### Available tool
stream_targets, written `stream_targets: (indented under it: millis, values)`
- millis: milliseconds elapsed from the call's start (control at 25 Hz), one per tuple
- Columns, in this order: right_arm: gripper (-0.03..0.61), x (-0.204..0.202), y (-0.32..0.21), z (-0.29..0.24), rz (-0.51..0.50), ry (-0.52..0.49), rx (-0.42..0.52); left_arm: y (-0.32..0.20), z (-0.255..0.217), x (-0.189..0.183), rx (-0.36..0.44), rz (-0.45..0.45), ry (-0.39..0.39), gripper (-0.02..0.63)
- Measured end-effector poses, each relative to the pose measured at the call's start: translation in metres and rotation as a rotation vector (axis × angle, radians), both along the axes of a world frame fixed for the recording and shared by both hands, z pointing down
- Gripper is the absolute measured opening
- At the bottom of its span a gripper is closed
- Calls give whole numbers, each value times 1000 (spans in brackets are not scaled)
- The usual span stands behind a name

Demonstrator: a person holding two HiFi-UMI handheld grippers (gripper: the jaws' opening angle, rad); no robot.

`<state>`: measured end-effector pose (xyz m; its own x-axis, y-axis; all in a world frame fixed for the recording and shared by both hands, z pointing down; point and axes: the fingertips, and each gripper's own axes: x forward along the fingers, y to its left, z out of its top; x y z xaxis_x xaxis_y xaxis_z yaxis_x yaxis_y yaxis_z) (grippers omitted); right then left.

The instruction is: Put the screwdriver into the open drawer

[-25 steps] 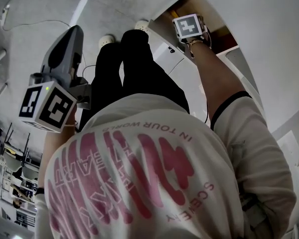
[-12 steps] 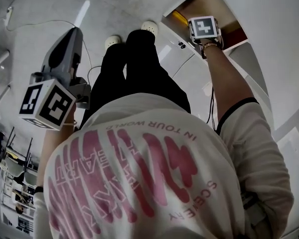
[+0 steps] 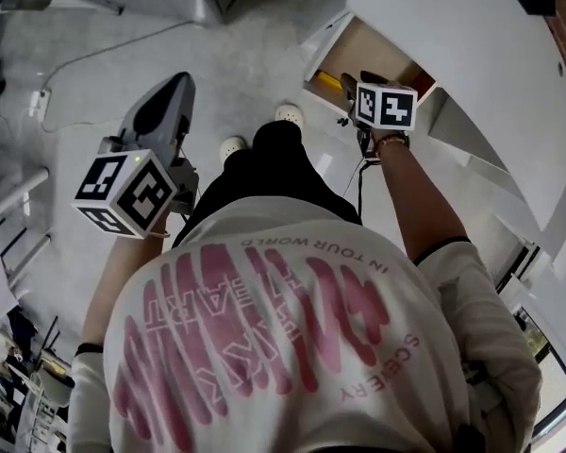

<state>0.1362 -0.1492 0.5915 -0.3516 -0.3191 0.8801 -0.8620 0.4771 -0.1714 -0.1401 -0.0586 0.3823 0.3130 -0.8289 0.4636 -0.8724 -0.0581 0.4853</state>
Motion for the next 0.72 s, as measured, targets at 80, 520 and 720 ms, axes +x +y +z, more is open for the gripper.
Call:
stream_targets:
  millis: [80,520,720]
  values:
    - [182,-17,5,-39,43,-107,59,-2,-17,1,27,25,6,3]
    - [85,-85,1,-301,168,-730,479,-18,-129,14,282,154,33,3]
    - [9,-86,22,-413,120,-875,707,-9,-181,9,409,169,26,3]
